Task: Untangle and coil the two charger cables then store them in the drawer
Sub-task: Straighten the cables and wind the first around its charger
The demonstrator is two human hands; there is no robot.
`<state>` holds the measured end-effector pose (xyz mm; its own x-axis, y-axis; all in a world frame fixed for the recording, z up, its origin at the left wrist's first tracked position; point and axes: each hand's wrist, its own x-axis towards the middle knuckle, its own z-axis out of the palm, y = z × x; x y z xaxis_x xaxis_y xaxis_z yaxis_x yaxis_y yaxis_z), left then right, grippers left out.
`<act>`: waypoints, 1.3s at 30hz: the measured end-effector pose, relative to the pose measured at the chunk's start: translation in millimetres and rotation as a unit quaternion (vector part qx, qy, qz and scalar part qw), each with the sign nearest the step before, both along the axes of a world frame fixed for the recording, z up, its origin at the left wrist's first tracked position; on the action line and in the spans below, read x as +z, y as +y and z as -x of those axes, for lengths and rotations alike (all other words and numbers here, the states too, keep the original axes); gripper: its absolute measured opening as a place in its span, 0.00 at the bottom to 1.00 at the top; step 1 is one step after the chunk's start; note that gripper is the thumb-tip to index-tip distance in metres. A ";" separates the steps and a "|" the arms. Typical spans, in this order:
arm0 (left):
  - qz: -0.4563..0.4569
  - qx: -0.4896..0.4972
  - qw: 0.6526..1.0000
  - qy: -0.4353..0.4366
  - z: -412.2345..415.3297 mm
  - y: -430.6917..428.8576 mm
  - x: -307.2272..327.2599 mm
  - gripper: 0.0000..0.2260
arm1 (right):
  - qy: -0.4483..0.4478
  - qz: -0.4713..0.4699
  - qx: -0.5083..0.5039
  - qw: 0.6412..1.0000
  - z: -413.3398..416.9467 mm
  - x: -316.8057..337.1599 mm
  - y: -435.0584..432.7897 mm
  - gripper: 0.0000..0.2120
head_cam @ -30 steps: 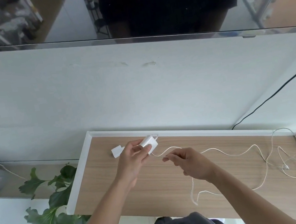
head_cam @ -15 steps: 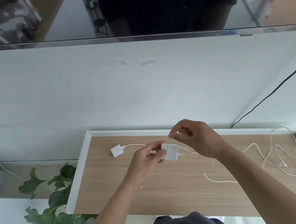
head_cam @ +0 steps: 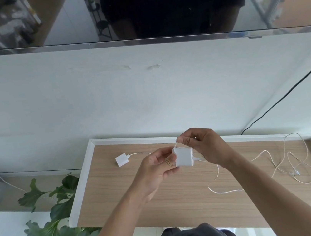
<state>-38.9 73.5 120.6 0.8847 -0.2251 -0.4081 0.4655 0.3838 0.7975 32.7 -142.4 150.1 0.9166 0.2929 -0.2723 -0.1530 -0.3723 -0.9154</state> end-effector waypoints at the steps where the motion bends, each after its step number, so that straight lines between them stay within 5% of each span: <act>1: 0.004 0.006 1.000 0.007 -0.8 0.3 1.3 0.21 | 0.021 -0.013 -0.004 1.000 2.0 -3.7 0.9 0.11; 4: 0.047 0.027 0.998 0.038 -2.4 1.0 1.4 0.21 | 0.059 -0.010 -0.003 0.998 8.7 -16.2 2.3 0.04; 6: 0.068 0.034 0.996 0.054 -3.0 0.5 1.6 0.22 | 0.073 0.023 0.000 0.997 14.1 -21.3 2.5 0.14; 17: 0.078 0.107 0.990 0.057 -9.4 -0.7 -7.8 0.20 | 0.020 0.074 0.036 0.996 25.7 -38.3 7.9 0.19; 26: -0.015 0.159 0.983 0.091 -15.1 -0.2 -27.7 0.10 | -0.079 0.164 0.186 0.966 53.4 -35.0 29.4 0.22; 29: -0.072 0.153 0.983 0.074 -14.1 -0.1 -29.4 0.09 | -0.089 0.175 0.193 0.961 54.0 -31.5 30.6 0.20; 34: -0.291 0.120 0.949 -0.007 -10.0 8.1 -26.6 0.06 | -0.077 0.176 0.192 0.962 41.4 -5.2 23.4 0.15; 39: -0.306 0.059 0.949 -0.052 -1.6 13.6 -26.8 0.08 | -0.088 0.153 0.153 0.972 19.7 35.1 15.8 0.16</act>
<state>-37.3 87.2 93.8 0.9315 0.1292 -0.3400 0.3551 -0.1216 0.9269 13.0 -126.6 185.2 0.8395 0.4891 -0.2366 0.1567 -0.6349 -0.7565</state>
